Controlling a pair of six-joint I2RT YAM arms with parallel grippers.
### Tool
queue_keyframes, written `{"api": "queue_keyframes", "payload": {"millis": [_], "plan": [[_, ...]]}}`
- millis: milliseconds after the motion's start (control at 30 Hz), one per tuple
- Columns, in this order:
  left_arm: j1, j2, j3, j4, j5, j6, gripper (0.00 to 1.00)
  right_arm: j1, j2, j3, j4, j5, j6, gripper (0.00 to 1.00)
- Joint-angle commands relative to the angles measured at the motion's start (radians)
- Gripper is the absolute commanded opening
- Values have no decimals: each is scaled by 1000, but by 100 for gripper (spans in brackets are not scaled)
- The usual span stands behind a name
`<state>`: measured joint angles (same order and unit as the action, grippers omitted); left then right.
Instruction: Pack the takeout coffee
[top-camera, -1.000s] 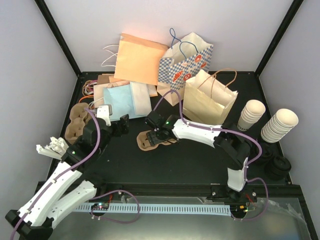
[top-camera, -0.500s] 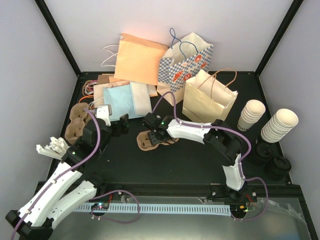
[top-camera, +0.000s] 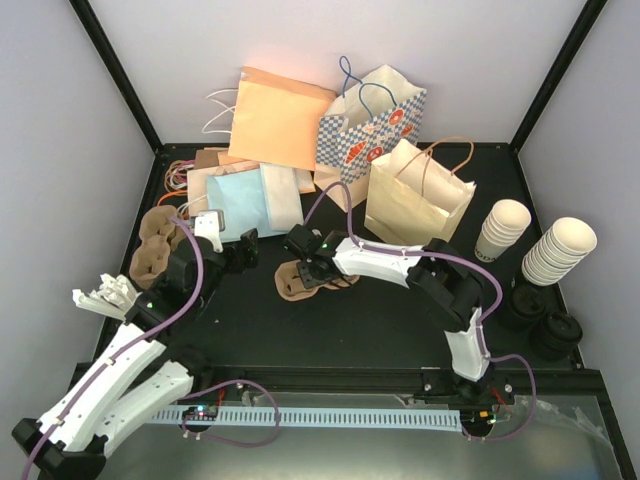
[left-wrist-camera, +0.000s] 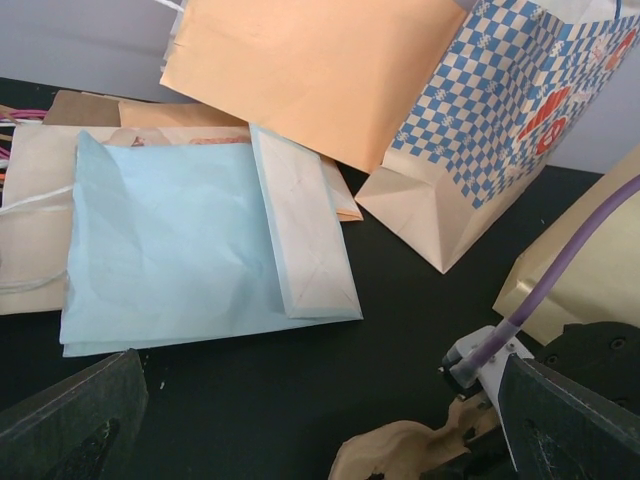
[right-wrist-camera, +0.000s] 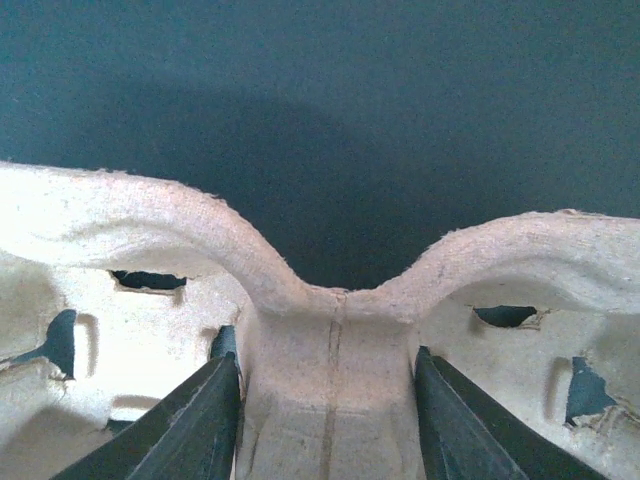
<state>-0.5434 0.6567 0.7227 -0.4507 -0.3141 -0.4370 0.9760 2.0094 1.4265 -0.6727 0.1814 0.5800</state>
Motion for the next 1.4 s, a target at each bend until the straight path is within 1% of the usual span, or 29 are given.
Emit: {"api": "queue_keyframes", "payload": {"millis": [0,100,300,500,767,967,1033,1100,1200,1300,1333,1367], "plan": [[7,7,0,35,-8,15,99,4,-79,-3,19,32,7,51],[7,9,0,35,-6,18,99,4,-117,-10,21,38,10,47],[7,9,6,36,-4,21,99,5,-189,-2,-7,63,8,48],[7,12,13,40,-4,24,99,3,-351,22,-43,122,-25,48],[7,11,42,48,-3,42,99,-23,-580,100,-79,213,-87,52],[7,50,38,119,89,50,99,-89,-705,184,-79,214,-127,53],[8,83,41,156,135,51,99,-111,-744,207,-69,206,-133,56],[7,121,57,171,169,44,99,-132,-761,222,-63,161,-150,63],[7,170,75,184,202,39,99,-136,-756,239,-120,120,-153,65],[7,198,73,207,218,41,99,-136,-745,179,-153,88,-136,66],[7,207,74,209,221,43,99,-136,-743,145,-149,74,-131,68],[7,215,77,211,222,44,99,-136,-741,103,-135,48,-127,72]]}}
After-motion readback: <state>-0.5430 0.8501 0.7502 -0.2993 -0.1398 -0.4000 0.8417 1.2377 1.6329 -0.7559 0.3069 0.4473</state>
